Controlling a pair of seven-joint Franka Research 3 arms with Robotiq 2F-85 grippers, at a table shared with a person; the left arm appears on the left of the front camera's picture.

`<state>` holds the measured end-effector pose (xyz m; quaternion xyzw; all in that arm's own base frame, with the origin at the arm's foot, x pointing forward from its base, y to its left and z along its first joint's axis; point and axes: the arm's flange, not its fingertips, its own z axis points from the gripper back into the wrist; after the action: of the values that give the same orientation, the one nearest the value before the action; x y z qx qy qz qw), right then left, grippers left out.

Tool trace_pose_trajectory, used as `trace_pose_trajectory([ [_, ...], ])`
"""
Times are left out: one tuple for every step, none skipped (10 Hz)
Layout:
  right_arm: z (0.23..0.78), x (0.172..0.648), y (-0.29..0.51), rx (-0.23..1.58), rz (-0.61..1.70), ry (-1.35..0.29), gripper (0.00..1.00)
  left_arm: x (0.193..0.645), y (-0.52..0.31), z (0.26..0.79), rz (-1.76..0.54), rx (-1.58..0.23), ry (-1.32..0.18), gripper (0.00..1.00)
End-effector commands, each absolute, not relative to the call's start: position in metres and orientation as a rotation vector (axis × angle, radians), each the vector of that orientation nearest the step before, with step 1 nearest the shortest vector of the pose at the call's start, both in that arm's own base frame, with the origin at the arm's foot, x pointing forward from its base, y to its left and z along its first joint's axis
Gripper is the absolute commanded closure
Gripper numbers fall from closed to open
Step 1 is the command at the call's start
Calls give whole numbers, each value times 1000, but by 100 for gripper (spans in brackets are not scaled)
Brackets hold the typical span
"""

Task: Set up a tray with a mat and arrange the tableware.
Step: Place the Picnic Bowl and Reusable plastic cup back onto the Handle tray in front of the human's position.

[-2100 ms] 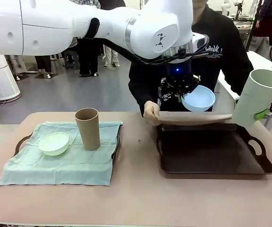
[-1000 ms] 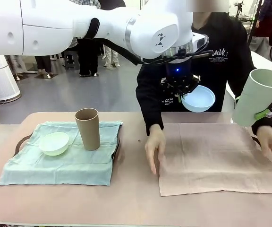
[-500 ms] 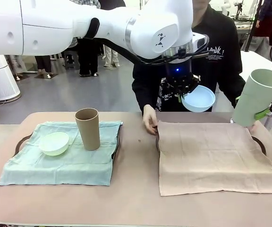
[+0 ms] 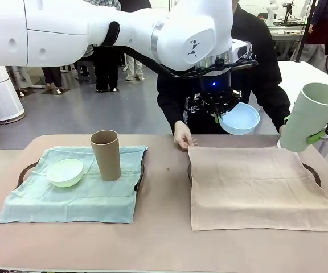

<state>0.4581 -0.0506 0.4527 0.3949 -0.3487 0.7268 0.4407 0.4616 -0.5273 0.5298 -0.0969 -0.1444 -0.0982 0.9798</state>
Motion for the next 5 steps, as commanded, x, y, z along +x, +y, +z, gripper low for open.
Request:
trace_pose_trajectory([
  [454,460,-50,977,1812,-868,100,463,-526,534,-208,-210,-286,100],
  [454,460,-50,977,1812,-868,100,463,-526,534,-208,-210,-286,100],
  [454,460,-50,977,1812,-868,100,463,-526,534,-208,-210,-286,100],
  [454,460,-50,977,1812,-868,100,463,-526,534,-208,-210,-286,100],
  [454,460,-50,977,1812,-868,100,463,-526,534,-208,-210,-286,100],
])
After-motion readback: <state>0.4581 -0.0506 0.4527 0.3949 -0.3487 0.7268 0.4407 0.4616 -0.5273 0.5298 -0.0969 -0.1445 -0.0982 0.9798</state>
